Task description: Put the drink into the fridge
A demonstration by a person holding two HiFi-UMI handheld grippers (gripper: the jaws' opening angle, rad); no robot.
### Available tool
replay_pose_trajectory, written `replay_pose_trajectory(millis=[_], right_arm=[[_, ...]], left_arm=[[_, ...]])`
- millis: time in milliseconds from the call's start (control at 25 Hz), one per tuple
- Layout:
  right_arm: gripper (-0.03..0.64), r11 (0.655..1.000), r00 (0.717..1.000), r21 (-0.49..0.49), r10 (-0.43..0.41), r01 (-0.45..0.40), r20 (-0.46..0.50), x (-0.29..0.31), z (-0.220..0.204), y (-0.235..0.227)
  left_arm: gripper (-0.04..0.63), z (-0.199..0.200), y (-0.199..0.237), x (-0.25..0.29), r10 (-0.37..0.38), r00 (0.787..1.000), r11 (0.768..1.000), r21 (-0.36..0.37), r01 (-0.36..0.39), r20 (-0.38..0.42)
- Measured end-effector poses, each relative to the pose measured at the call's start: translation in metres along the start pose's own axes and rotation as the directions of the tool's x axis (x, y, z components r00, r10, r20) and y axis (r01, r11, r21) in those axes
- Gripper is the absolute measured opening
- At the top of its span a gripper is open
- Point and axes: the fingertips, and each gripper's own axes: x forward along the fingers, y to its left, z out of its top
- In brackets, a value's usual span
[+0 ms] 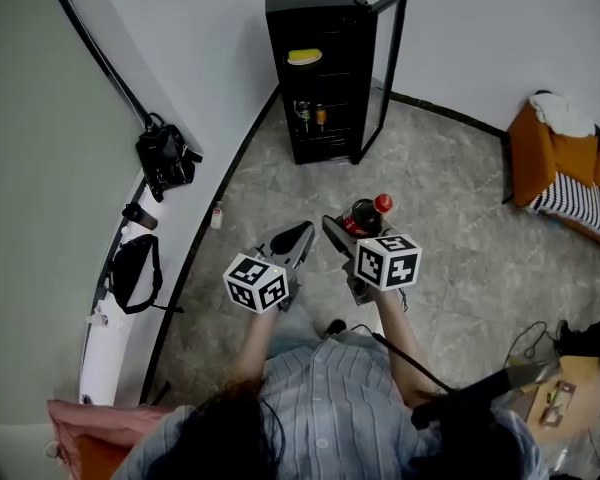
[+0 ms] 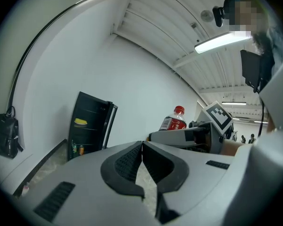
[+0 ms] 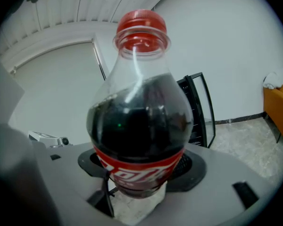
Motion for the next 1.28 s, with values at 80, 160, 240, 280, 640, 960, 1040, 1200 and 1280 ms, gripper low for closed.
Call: replay_pose_trajectory(millis=[80,160,240,280,640,960,1040,1200,1280], right_arm=[[0.302,1.0,1.0,0.012,-0.003,0.003,0.003,-0.002,0.0,-0.002],[0.302,1.0,1.0,0.012,-0.01,0.01,0.002,-0.004,-0.001,-0.004],[0.302,1.0,1.0,0.012,-0.017,0.017,0.0,-0.006,-0.003,-0.006],[0.302,1.0,1.0,0.013,-0.019,0.019,-0.001,-0.007,-0.004,-0.006],[0.302,0.999,0.999,0.022,-0.043,0.044,-0.003,-0.006,-0.003,-0.016],[0.303,0.998,0.998,0.013,-0.06,0.061,-0.037,0.018,-0.001,-0.033],[0.302,0.998,0.997,0.016,-0.062,0.063,-0.044,0.026,0.002,-0.04],[0.303,0.997,0.996,0.026,-0.072,0.074,-0.062,0.051,0.01,-0.056],[0.303,0.997,0.995,0.024,-0.074,0.076,-0.074,0.067,0.016,-0.062]], left_arm=[[0.009,-0.001,-0.003,-0.001,-0.004,1.0,1.0,-0.001,0.004,-0.004],[0.009,-0.002,-0.006,-0.001,-0.009,1.0,1.0,0.002,0.009,-0.013],[0.009,-0.003,-0.007,-0.002,-0.014,1.0,1.0,0.005,0.014,-0.024],[0.009,-0.003,-0.007,-0.002,-0.016,0.999,1.0,0.006,0.016,-0.028],[0.009,-0.007,-0.009,0.004,-0.039,0.997,0.999,0.007,0.04,-0.063],[0.009,-0.012,0.009,0.028,-0.064,0.995,0.998,-0.017,0.063,-0.077],[0.009,-0.009,0.018,0.037,-0.066,0.995,0.998,-0.016,0.065,-0.079],[0.009,-0.002,0.043,0.057,-0.068,0.994,0.998,-0.017,0.067,-0.084],[0.009,0.004,0.062,0.067,-0.062,0.995,0.998,-0.033,0.059,-0.079]])
